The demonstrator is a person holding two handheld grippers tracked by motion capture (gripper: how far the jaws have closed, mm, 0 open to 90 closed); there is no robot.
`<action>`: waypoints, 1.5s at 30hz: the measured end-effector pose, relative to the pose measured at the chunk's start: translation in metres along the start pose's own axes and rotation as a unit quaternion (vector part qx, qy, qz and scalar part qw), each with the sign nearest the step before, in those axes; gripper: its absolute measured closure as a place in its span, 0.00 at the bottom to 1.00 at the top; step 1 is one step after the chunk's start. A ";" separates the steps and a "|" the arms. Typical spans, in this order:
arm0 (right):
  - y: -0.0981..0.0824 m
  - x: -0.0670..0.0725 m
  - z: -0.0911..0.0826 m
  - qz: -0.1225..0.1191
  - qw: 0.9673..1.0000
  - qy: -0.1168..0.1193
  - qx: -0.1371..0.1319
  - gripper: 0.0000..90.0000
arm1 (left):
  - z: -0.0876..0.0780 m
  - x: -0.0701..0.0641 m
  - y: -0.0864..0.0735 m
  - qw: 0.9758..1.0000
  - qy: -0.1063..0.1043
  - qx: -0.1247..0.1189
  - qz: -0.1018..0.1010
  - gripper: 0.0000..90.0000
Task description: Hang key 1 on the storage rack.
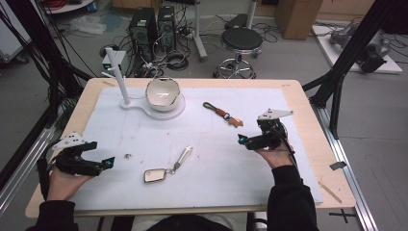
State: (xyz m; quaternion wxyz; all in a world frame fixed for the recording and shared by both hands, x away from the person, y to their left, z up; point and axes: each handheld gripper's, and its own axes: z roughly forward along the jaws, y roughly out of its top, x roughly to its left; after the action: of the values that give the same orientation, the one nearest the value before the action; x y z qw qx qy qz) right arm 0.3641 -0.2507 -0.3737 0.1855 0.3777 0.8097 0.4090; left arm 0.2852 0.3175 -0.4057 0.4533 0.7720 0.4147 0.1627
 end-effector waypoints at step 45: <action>0.078 -0.023 0.083 -0.052 0.992 -0.003 0.119 0.02 | 0.009 0.004 -0.003 1.000 -0.002 0.019 -0.001 0.02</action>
State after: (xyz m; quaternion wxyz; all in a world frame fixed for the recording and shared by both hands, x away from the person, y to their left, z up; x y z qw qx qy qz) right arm 0.4654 -0.1949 -0.3609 0.1628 0.3559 0.8705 0.2984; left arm 0.2920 0.3165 -0.4131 0.4395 0.7802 0.4181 0.1529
